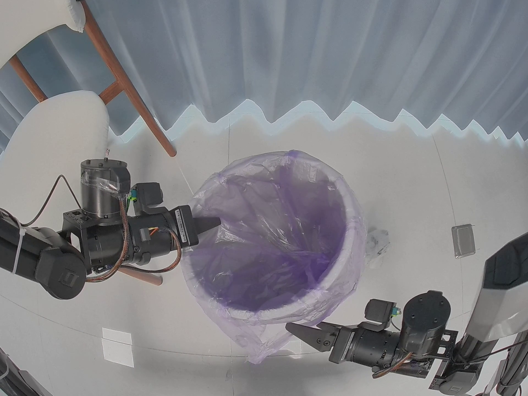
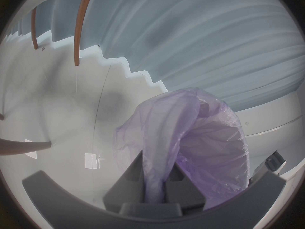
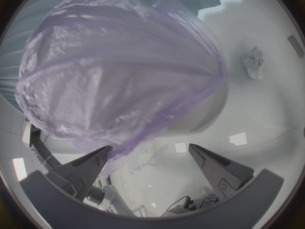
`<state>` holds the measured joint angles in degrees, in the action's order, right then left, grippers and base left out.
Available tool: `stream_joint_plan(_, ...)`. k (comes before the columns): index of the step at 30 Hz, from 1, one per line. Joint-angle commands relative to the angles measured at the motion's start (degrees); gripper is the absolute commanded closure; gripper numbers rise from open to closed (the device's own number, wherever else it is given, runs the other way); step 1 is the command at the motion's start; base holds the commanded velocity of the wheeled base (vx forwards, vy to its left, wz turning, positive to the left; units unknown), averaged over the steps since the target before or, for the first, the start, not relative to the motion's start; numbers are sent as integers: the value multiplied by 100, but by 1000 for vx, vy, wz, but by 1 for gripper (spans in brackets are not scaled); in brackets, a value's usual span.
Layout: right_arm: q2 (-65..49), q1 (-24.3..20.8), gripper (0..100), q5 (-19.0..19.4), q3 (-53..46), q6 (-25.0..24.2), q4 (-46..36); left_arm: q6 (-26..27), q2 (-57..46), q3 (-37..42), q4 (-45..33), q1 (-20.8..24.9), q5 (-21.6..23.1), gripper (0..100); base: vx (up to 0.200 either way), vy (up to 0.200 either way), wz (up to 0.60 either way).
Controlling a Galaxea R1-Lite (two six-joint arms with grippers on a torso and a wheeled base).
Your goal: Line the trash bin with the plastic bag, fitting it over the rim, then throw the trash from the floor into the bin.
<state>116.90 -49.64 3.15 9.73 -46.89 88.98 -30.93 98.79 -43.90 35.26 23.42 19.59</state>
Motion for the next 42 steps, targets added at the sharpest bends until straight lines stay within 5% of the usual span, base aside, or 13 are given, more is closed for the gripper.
stream_joint_plan(1,510,-11,0,-174,-32,-75,67,-19,-27,-49,-1,-4,-43,100,0,0,0)
stream_joint_plan(15,1099,33,0,-886,-120,-857,76,-159,-246,-49,-1,-109,-61,100,0,0,0)
stream_joint_plan(23,483,60,0,-1053,-692,-1016,85,-212,-194,-93,-10,-232,-289,100,0,0,0)
stream_joint_plan(29,-237,1202,0,-1220,-902,-980,76,-168,61,-66,34,-268,-878,100,0,0,0)
stream_joint_plan(33,-44,2002,0,-1220,-560,-339,67,-177,422,-57,307,-145,-1309,100,0,0,0)
stream_joint_plan(42,158,2811,0,-1202,196,-110,-170,-168,1037,-128,895,5,-1607,100,0,0,0)
